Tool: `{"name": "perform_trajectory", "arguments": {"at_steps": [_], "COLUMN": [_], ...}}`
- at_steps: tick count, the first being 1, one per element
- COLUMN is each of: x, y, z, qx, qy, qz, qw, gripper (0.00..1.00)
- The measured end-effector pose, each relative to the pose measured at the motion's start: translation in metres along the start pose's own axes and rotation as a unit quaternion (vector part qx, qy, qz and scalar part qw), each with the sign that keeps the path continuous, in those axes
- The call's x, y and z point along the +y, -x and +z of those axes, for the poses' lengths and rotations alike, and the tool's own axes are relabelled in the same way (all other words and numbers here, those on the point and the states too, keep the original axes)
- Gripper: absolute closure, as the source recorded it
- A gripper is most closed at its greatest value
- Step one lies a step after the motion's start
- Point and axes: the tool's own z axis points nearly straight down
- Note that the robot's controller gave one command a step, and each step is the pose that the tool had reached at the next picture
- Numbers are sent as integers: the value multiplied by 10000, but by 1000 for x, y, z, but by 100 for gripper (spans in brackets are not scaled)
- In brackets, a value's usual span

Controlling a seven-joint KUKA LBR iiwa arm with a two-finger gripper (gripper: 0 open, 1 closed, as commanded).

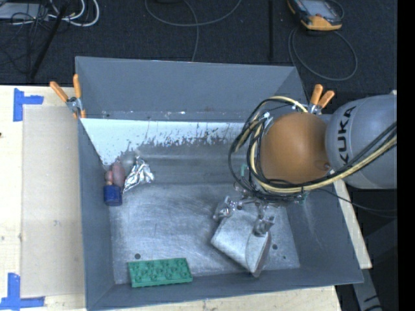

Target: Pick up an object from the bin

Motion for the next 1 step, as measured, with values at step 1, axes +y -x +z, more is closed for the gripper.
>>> {"name": "perform_trajectory", "arguments": {"at_steps": [1], "x": [-6], "y": [7], "z": [-168], "qx": [-32], "qy": [36], "qz": [-274], "qw": [9996], "gripper": [100]}}
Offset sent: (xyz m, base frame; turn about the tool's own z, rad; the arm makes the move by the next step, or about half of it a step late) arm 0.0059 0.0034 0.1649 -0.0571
